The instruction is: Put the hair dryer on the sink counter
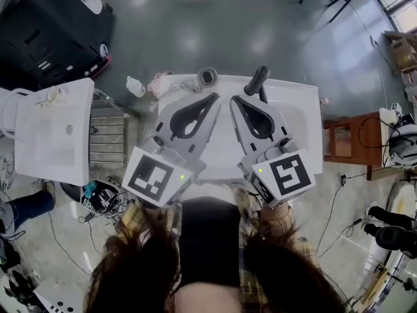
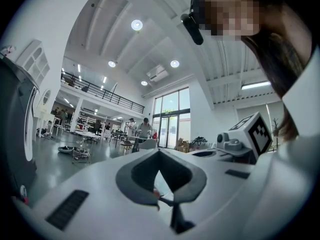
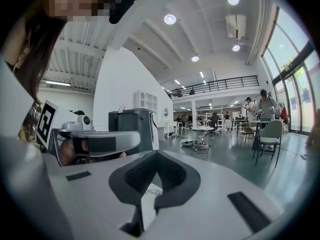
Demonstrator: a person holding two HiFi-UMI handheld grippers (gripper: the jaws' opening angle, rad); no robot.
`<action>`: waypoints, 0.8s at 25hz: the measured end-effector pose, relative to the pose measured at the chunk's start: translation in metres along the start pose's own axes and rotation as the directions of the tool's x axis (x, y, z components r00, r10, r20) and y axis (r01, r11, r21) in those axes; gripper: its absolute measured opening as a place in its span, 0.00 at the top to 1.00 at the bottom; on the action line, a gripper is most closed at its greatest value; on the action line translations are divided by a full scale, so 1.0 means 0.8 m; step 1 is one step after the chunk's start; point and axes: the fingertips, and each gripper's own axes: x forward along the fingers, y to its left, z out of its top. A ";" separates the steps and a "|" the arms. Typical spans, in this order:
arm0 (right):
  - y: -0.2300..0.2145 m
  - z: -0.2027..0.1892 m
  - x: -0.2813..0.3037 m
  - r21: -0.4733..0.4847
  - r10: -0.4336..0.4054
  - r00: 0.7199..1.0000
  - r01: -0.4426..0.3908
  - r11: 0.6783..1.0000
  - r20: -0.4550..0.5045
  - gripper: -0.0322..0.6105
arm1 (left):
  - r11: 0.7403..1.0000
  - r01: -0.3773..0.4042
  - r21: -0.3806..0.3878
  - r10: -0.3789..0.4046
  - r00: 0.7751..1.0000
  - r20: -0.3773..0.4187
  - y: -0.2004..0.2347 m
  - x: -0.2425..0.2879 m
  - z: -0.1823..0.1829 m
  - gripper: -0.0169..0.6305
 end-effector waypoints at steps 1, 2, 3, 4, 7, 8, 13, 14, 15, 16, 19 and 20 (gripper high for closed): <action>0.000 0.000 0.000 -0.001 0.003 1.000 -0.003 1.000 0.001 0.93 | 1.000 0.001 -0.001 -0.001 1.000 -0.001 0.000 0.000 -0.001 0.95; 0.000 -0.002 0.000 -0.001 0.003 1.000 -0.003 1.000 -0.004 0.93 | 1.000 0.001 -0.001 -0.001 1.000 -0.004 0.001 0.001 -0.001 0.95; -0.001 -0.003 0.000 0.001 0.001 1.000 -0.001 1.000 -0.009 0.93 | 1.000 0.001 -0.001 -0.001 1.000 -0.006 0.001 0.001 -0.002 0.95; -0.002 -0.004 0.000 0.003 -0.001 1.000 0.001 1.000 -0.012 0.93 | 1.000 0.002 0.000 -0.002 1.000 -0.008 0.001 0.001 -0.003 0.95; -0.004 -0.004 0.001 0.004 -0.011 1.000 0.011 1.000 -0.013 0.93 | 1.000 0.003 0.001 -0.003 1.000 -0.010 0.001 0.003 -0.003 0.95; -0.006 -0.003 0.002 0.005 -0.016 1.000 0.016 1.000 -0.016 0.93 | 1.000 0.004 0.001 -0.004 1.000 -0.010 0.001 0.003 -0.003 0.95; -0.003 -0.003 0.005 -0.002 0.012 1.000 -0.012 1.000 -0.016 0.93 | 1.000 0.009 0.002 -0.009 1.000 -0.013 0.001 0.006 -0.002 0.95; -0.002 -0.003 0.005 -0.009 0.020 1.000 -0.020 1.000 -0.014 0.93 | 1.000 0.010 0.003 -0.010 1.000 -0.014 0.000 0.006 -0.002 0.95; 0.000 -0.003 0.006 -0.015 0.027 1.000 -0.027 1.000 -0.012 0.93 | 1.000 0.010 0.005 -0.010 1.000 -0.016 0.000 0.006 -0.003 0.95; 0.000 -0.003 0.006 -0.019 0.031 0.999 -0.031 0.999 -0.011 0.93 | 1.000 0.010 0.007 -0.010 1.000 -0.016 -0.001 0.007 -0.003 0.95; 0.001 -0.004 0.006 -0.025 0.028 1.000 -0.028 0.999 -0.009 0.93 | 1.000 0.012 0.012 -0.011 1.000 -0.016 -0.002 0.006 -0.003 0.95; 0.001 -0.004 0.006 -0.024 0.025 1.000 -0.025 0.999 -0.009 0.93 | 1.000 0.012 0.014 -0.011 1.000 -0.015 -0.002 0.005 -0.003 0.95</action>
